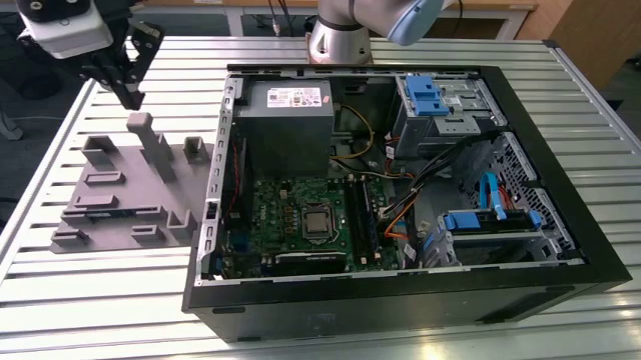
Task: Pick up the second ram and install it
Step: 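Reach for the second ram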
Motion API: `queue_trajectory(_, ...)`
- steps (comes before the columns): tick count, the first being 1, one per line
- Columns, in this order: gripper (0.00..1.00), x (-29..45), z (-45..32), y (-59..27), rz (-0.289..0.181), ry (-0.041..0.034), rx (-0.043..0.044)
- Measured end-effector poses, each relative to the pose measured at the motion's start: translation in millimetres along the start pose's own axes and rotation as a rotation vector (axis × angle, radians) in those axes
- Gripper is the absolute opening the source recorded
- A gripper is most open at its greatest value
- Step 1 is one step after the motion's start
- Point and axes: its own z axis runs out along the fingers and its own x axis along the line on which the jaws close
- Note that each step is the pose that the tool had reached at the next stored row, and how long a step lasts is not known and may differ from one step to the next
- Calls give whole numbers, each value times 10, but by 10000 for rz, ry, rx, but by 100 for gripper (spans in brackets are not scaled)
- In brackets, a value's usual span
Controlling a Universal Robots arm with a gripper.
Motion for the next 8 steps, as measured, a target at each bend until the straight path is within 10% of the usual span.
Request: queue_trajectory(8,11,362,-4,-39,-1,0,0)
